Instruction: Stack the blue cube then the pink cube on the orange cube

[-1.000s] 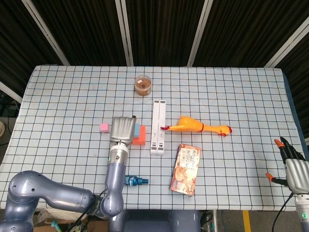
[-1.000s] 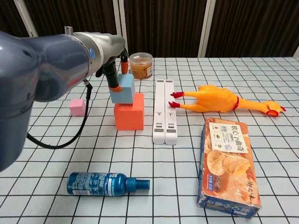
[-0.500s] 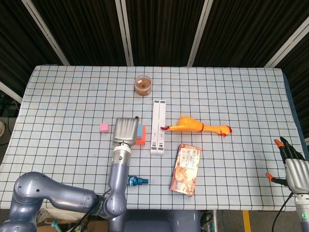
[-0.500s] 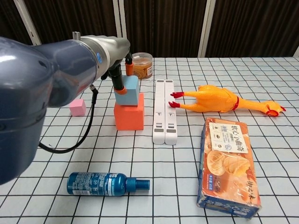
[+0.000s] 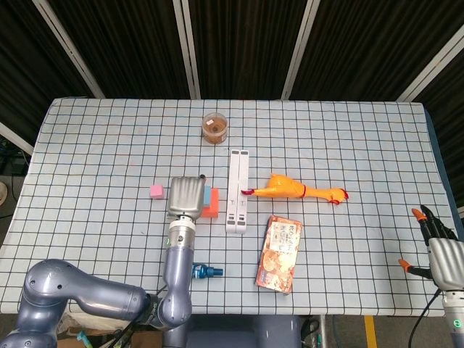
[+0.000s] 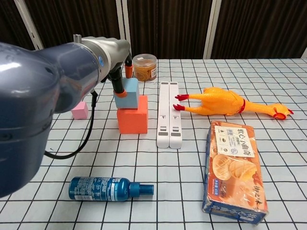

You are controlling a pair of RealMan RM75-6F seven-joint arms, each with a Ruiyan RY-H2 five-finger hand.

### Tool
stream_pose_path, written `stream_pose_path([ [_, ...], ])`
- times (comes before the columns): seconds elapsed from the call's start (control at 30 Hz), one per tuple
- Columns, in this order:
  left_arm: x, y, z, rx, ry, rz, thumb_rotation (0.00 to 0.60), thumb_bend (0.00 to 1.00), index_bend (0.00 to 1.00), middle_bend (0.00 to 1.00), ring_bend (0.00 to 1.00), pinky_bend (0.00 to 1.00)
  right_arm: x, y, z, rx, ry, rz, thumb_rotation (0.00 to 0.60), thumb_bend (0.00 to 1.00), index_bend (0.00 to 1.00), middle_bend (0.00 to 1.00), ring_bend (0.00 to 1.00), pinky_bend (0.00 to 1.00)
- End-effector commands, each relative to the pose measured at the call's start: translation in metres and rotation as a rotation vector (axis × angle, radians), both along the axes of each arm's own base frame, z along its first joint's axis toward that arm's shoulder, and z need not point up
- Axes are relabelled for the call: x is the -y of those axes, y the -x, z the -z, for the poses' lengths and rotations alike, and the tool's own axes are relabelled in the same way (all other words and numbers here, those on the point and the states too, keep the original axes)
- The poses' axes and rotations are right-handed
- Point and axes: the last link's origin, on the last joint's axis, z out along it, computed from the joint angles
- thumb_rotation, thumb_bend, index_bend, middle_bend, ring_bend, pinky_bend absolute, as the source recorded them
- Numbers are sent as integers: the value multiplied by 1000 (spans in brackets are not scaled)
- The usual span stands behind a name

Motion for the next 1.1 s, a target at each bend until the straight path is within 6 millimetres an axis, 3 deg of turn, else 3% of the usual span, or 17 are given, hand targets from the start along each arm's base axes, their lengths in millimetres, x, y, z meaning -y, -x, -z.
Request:
stream_pose_path([
  [0.03,0,-1,1,6,1,4,600,342,383,917,728,733,0,0,0,-1,-1,1,600,40,89,46,149,249],
  [0.57,0,-1,5,10,4,8,600,342,379,917,728,734,0,0,0,-1,0,-1,600,41,89,46,149,249],
  [1.1,1,0,4,-6,15,11,600,342,259,917,728,734,0,0,0,-1,-1,1,600,41,96,46,149,248],
])
